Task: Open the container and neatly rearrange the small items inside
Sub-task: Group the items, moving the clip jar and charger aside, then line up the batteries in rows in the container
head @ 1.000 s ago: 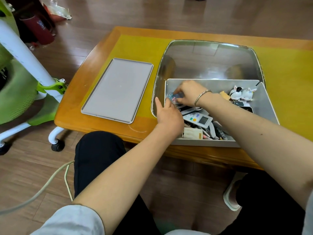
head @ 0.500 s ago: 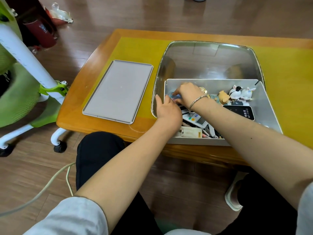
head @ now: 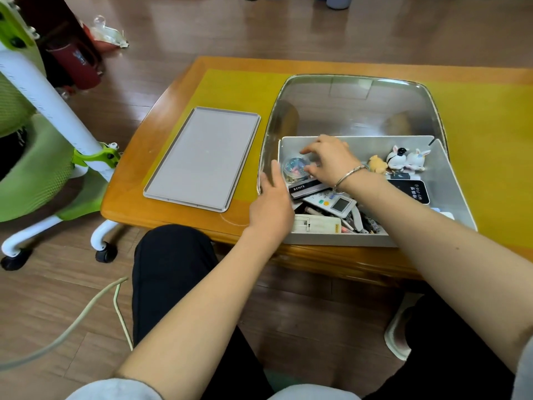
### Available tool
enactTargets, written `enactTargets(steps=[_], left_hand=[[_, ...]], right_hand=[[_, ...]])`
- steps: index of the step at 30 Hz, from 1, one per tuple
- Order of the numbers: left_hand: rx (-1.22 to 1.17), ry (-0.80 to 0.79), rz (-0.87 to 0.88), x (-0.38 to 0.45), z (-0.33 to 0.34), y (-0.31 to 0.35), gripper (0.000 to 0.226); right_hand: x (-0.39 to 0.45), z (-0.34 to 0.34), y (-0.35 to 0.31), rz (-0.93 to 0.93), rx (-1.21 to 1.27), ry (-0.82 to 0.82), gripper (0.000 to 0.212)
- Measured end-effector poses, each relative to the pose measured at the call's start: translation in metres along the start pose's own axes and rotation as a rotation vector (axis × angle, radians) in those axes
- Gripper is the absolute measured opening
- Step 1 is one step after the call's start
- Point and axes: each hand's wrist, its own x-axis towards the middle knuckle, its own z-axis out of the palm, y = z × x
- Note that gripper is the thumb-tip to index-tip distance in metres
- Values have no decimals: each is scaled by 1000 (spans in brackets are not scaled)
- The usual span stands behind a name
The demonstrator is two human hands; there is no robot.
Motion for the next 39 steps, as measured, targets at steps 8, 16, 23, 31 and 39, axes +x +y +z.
enactTargets(steps=[8,16,23,31,39], left_hand=[[-6,64,38,16,0,-4,76],[-29,83,67,31,-1,-10,74],[-82,76,58,32,1,-10,71],[-82,105,54,31,3,-11,69],[-111,111,40,30,5,-11,65]], right_hand=[[-40,3,5,38,-24,-148,41],[-32,14,12,12,-190,-134,57],[-38,14,16,36,101,-208,45],[-50,5,33,7,206,-162,57],[-64,6,32,-3,256,-174,43]])
